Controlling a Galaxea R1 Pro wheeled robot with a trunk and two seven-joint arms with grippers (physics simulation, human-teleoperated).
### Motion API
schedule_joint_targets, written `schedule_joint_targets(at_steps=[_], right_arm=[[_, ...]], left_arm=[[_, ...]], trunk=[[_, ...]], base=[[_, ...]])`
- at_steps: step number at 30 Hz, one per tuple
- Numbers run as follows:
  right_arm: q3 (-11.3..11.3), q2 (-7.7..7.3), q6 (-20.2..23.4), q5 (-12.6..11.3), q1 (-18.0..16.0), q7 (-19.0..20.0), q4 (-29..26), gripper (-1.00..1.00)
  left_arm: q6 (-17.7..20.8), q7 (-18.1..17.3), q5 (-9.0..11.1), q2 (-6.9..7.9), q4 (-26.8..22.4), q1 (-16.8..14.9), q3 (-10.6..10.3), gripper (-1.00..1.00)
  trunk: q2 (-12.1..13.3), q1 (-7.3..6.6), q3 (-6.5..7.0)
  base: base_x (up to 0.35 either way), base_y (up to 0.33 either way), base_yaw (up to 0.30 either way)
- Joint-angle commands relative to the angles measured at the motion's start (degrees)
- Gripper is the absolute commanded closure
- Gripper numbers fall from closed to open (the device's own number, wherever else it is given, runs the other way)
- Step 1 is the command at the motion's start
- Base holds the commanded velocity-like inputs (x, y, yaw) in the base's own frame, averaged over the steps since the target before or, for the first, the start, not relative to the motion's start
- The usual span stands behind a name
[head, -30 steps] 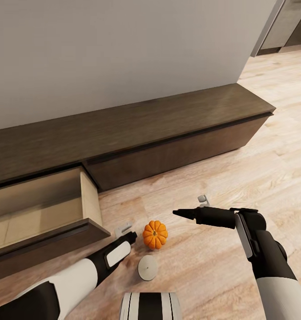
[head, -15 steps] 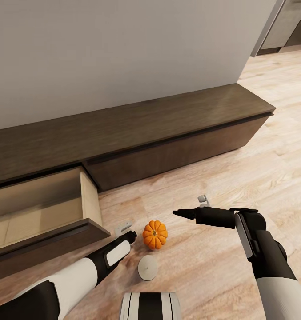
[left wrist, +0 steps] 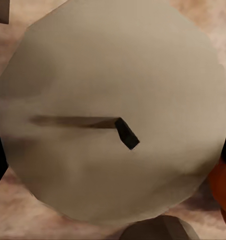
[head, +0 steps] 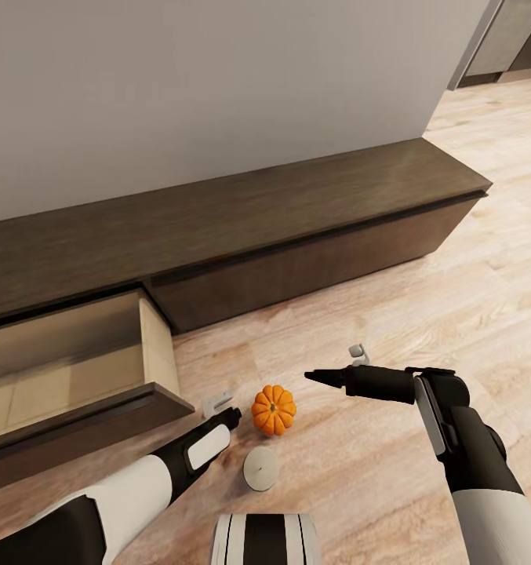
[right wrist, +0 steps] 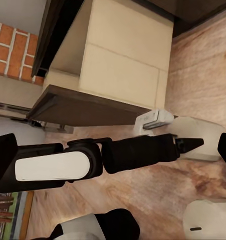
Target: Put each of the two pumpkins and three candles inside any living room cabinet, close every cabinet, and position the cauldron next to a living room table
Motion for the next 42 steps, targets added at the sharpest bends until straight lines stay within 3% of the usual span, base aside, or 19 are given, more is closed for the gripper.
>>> schedule_joint_targets(at_steps=[1, 12, 13, 24, 30, 33, 38, 42], right_arm=[[0.0, 0.00, 0.0, 0.0, 0.0, 0.0, 0.0, -1.00], [0.0, 0.00, 0.0, 0.0, 0.0, 0.0, 0.0, -1.00], [0.0, 0.00, 0.0, 0.0, 0.0, 0.0, 0.0, -1.00], [0.0, 0.00, 0.0, 0.0, 0.0, 0.0, 0.0, -1.00], [-0.1, -0.21, 0.0, -0.2, 0.0, 0.1, 0.0, -1.00], [-0.1, -0.32, 0.0, -0.4, 0.0, 0.1, 0.0, -1.00], [-0.2, -0.38, 0.0, -0.4, 0.0, 0.2, 0.0, -1.00], [-0.2, -0.40, 0.0, -0.5, 0.0, 0.2, 0.0, -1.00]], left_arm=[[0.0, 0.0, 0.0, 0.00, 0.0, 0.0, 0.0, -1.00], [0.0, 0.0, 0.0, 0.01, 0.0, 0.0, 0.0, -1.00], [0.0, 0.0, 0.0, 0.04, 0.0, 0.0, 0.0, 1.00], [0.0, 0.1, 0.0, 0.21, -0.6, 0.0, 1.1, 1.00], [0.1, 1.8, -0.1, 0.29, -5.3, 0.0, 1.1, 1.00], [0.1, 4.5, -0.1, 0.33, -7.9, 0.1, 1.1, 1.00], [0.2, 16.0, -0.3, 0.41, -15.9, 0.2, 1.0, 1.00], [0.3, 20.6, -2.8, 1.17, -19.7, 0.4, 1.0, 1.00]], trunk=[[0.0, 0.00, 0.00], [0.0, 0.05, -0.44], [0.0, 0.05, -0.44], [0.0, 0.05, -0.44], [0.0, 0.05, -0.44], [0.0, 0.05, -0.44], [0.0, 0.05, -0.44], [0.0, 0.05, -0.44]], base=[[0.000, 0.000, 0.000], [0.000, 0.000, 0.000], [0.000, 0.000, 0.000], [0.000, 0.000, 0.000], [0.000, 0.000, 0.000], [0.000, 0.000, 0.000], [0.000, 0.000, 0.000], [0.000, 0.000, 0.000]])
